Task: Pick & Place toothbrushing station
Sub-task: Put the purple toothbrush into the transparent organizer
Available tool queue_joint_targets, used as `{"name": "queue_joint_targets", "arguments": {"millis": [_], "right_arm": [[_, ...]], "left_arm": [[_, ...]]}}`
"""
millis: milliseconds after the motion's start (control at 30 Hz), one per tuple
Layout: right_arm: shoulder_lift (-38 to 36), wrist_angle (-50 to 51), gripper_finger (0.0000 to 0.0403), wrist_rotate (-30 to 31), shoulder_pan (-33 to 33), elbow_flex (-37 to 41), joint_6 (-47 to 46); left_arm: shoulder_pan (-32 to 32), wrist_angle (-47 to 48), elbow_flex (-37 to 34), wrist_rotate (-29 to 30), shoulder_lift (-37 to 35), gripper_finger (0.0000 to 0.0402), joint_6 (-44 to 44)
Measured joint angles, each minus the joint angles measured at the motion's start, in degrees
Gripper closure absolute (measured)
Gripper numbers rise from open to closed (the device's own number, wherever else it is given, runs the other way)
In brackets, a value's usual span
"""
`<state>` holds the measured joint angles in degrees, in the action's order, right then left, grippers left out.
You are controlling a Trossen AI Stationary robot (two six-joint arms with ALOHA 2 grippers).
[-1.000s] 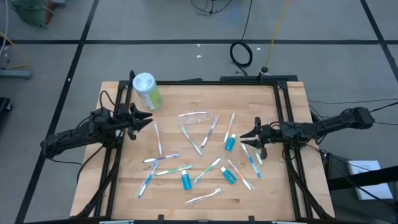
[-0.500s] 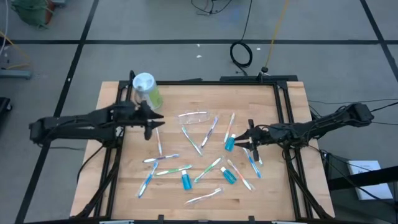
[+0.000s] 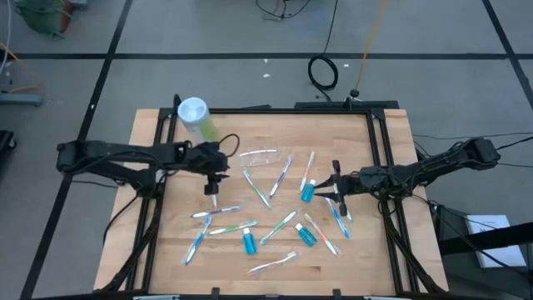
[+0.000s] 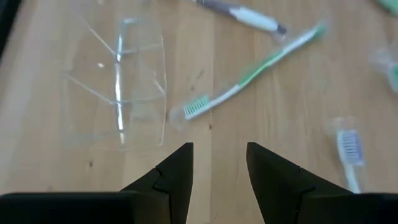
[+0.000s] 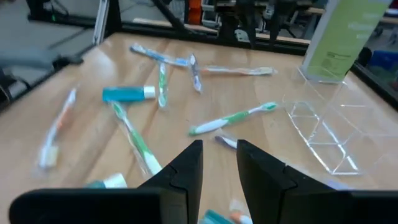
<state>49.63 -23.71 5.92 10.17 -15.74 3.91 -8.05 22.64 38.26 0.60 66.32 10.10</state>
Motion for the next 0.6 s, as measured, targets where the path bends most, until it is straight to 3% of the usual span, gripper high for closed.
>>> {"name": "queue_joint_targets", "arguments": {"millis": [133, 233, 333, 600], "right_arm": [[-0.02, -0.15, 0.0314, 0.02, 0.0, 0.01, 6.59], [-0.02, -0.15, 0.0314, 0.02, 0.0, 0.01, 11.91], [0.0, -1.92, 0.0314, 0.02, 0.0, 0.05, 15.56], [-0.02, -9.45, 0.0314, 0.28, -0.11, 0.05, 22.72]], "left_arm": [[0.04, -0.85, 0.06, -0.29, 2.21, 0.0249, -3.73], [1.03, 0.97, 0.04, -4.77, 2.41, 0.0249, -9.67], [4.48, 0.51, 0.04, -8.56, 2.37, 0.0249, -9.57], [16.98, -3.23, 0.0, -2.02, 8.28, 0.0249, -19.39]]}}
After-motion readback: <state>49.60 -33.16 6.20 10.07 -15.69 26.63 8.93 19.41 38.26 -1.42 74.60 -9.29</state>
